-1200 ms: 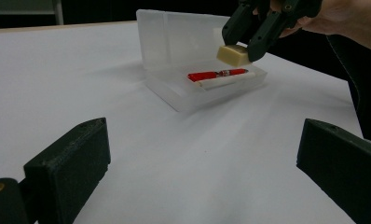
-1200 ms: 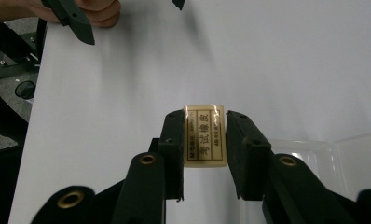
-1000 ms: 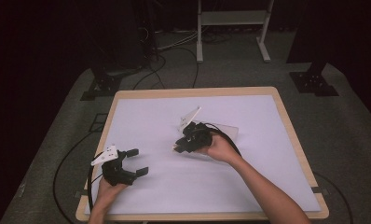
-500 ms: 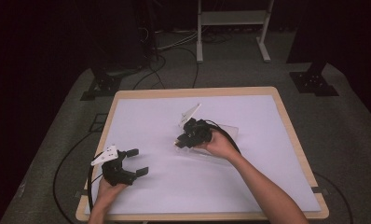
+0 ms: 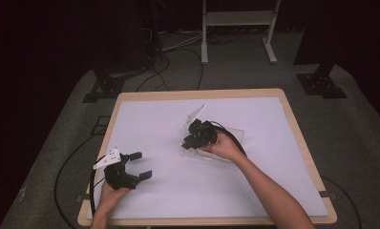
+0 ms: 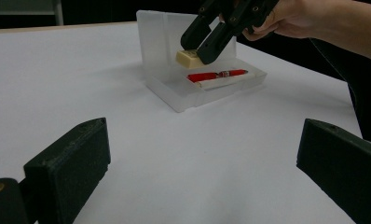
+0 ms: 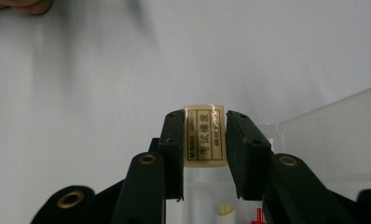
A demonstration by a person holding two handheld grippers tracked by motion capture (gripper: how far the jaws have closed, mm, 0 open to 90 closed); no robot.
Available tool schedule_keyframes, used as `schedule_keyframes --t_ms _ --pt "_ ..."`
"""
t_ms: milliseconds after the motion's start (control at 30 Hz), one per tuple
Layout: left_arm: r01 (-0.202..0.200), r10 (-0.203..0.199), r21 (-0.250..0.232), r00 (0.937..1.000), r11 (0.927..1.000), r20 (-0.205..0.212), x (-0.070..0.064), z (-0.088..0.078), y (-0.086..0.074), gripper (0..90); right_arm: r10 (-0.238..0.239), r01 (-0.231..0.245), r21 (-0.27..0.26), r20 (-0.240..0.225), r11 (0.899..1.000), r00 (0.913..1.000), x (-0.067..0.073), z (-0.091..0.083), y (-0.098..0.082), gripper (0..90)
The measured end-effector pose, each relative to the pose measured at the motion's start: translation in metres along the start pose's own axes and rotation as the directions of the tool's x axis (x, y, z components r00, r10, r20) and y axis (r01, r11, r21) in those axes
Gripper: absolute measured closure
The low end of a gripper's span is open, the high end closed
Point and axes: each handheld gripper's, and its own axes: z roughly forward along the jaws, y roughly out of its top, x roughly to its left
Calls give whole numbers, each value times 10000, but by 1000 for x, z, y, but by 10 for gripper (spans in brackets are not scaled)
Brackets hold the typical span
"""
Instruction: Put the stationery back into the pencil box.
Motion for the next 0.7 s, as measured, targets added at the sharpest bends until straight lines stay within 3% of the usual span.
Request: schedule_keyframes --t_ms 700 --pt "-41 41 11 10000 10000 10 0 0 0 22 243 -245 128 159 9996 9996 -13 5 -5 679"
